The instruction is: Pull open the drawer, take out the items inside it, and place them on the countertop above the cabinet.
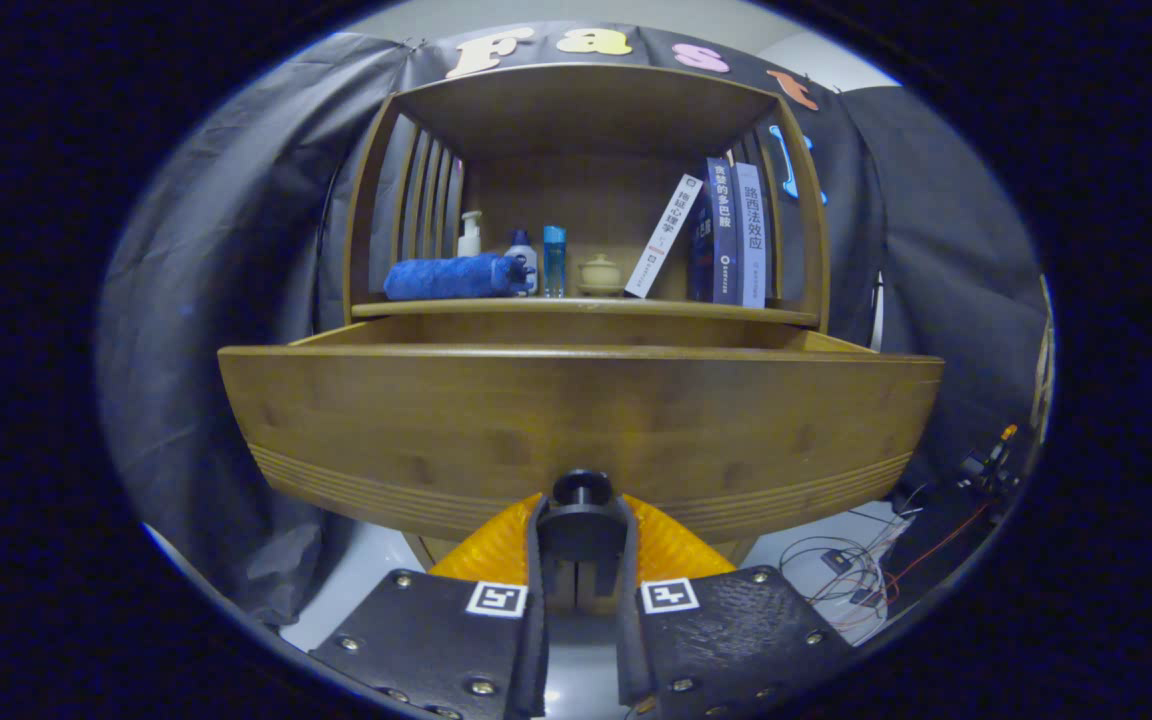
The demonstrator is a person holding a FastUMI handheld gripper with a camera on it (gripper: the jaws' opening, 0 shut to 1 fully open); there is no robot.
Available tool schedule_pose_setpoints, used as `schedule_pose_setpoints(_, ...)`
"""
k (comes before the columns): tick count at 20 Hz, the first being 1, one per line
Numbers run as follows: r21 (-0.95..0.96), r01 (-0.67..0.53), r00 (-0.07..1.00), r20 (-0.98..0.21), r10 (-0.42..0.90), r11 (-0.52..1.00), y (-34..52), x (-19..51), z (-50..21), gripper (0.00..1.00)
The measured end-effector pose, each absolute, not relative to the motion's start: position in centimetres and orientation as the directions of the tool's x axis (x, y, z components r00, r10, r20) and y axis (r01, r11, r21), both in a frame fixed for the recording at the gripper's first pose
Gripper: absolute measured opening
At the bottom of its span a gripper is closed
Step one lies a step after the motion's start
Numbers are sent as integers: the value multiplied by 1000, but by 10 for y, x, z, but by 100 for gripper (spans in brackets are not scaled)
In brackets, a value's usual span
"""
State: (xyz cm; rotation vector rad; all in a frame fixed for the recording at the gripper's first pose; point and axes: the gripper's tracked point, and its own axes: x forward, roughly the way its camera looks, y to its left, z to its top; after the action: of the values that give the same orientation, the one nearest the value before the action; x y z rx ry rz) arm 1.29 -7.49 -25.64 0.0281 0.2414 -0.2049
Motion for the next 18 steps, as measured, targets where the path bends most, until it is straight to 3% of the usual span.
schedule_pose_setpoints(13,-1,207,934,-296,-198,978,-72,-24,-264,27)
schedule_pose_setpoints(16,-13,212,927,-314,-205,977,-73,-39,-257,44)
schedule_pose_setpoints(18,-16,213,926,-317,-207,977,-73,-46,-249,63)
